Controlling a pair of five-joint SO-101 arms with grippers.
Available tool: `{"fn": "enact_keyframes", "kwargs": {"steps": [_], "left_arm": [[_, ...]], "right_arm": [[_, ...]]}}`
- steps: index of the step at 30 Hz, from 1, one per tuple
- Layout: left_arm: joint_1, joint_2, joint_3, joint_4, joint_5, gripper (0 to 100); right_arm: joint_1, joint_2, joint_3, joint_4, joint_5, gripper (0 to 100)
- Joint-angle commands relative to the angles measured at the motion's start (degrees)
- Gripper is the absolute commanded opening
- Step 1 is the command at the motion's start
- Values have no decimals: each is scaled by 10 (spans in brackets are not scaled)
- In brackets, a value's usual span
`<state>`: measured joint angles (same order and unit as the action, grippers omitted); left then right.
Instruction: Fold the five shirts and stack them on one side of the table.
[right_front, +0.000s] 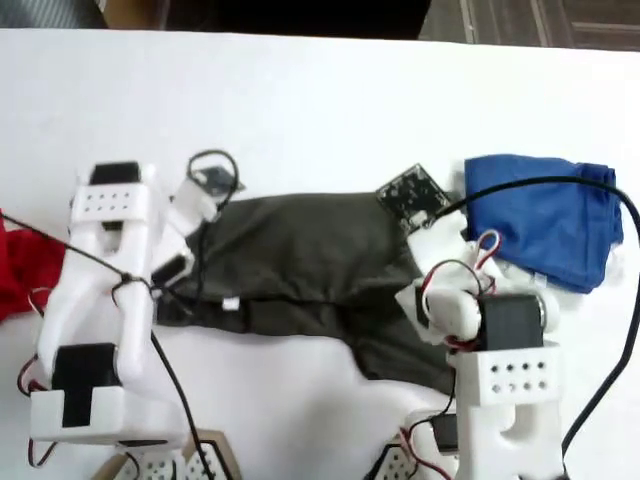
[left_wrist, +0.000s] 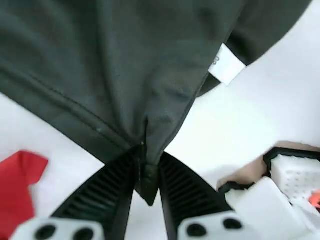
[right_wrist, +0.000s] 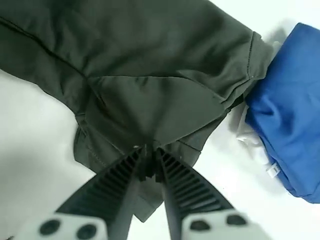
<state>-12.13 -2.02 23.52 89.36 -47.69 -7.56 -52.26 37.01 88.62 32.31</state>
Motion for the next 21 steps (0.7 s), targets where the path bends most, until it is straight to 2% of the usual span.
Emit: {"fn": "enact_keyframes", "kwargs": {"steps": [1,7,12,16,21], "left_arm": [[-4,-25,36,-46,-7,26],[-4,-29,46,-53,-5,26],[-5,-31,44,-47,-6,26],[-37,-30,-5,-11,-7,26],[-78,-26,-50,19,-32,26]], "right_arm": [[29,-15,25,-28,26,22],[72,-15,56,-36,55,22],[73,-15,-10,26,59,22],[71,-15,-80,71,59,22],[72,-15,-88,84,59,22]]}}
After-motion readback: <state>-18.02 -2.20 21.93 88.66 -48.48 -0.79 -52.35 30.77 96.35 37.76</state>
